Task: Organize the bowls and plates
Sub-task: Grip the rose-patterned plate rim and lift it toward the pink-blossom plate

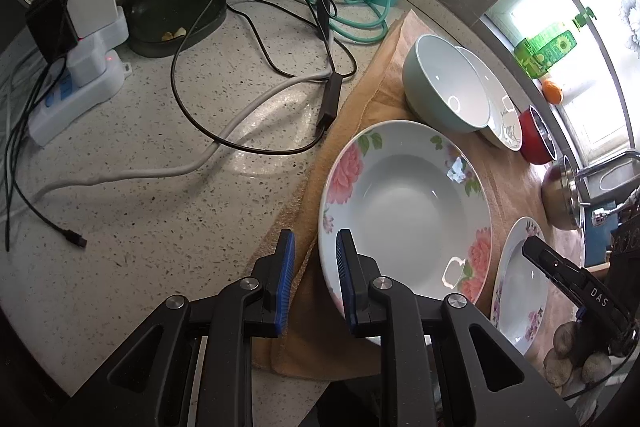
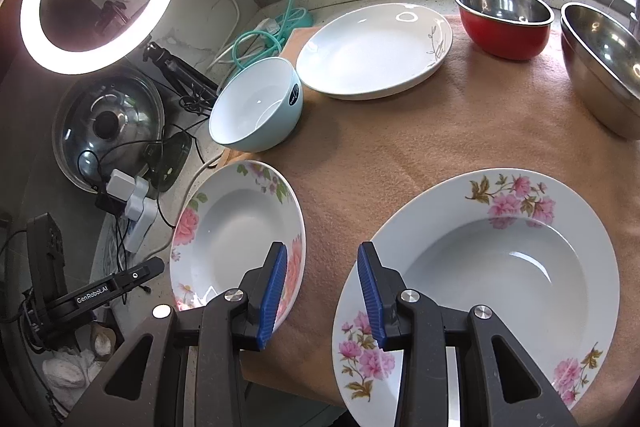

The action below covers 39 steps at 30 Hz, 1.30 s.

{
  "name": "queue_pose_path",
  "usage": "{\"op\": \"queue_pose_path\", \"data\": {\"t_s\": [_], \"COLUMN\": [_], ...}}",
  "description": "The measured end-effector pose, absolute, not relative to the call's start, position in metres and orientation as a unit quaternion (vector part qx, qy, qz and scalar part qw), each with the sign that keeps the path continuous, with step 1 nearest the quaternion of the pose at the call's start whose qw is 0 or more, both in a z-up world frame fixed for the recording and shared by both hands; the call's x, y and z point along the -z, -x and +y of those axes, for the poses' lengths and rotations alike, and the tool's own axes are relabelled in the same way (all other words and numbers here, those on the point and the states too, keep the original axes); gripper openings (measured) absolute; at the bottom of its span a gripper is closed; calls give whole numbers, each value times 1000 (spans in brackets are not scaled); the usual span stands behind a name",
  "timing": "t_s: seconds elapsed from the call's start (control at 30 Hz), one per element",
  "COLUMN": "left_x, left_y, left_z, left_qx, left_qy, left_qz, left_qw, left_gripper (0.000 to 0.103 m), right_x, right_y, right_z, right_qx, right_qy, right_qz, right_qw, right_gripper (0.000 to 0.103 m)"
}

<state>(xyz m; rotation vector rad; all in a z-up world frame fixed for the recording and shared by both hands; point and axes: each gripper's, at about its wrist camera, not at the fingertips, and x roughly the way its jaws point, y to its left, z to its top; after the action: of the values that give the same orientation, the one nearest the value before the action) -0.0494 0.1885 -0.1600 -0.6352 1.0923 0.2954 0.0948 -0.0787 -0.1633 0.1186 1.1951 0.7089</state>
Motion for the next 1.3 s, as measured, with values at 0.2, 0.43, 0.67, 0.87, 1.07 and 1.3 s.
{"op": "queue_pose_path", "data": {"t_s": [0.2, 0.43, 0.67, 0.87, 1.07, 1.3], "left_x": [164, 168, 172, 175, 178, 177], "left_y": [47, 44, 38, 33, 31, 27], "left_z": [191, 193, 194, 195, 196, 189], "left_qx": [-134, -128, -118, -111, -104, -103], "left_qy": [294, 293, 296, 296, 298, 289], "left_qz": [513, 517, 519, 522, 525, 528], "left_qw": [796, 794, 793, 792, 790, 792], "left_gripper": [19, 19, 19, 19, 19, 13], "right_x": [175, 183, 192, 195, 197, 197], "right_y": [-99, -101, -102, -103, -104, -104], "right_z": [-65, -51, -38, -33, -30, -30], "right_qx": [-329, -328, -330, -334, -337, -335], "right_qy": [-54, -48, -39, -40, -37, -36], "right_qz": [561, 567, 578, 583, 586, 588], "right_qw": [757, 754, 745, 740, 736, 736], "right_gripper": [33, 32, 25, 19, 15, 14]}}
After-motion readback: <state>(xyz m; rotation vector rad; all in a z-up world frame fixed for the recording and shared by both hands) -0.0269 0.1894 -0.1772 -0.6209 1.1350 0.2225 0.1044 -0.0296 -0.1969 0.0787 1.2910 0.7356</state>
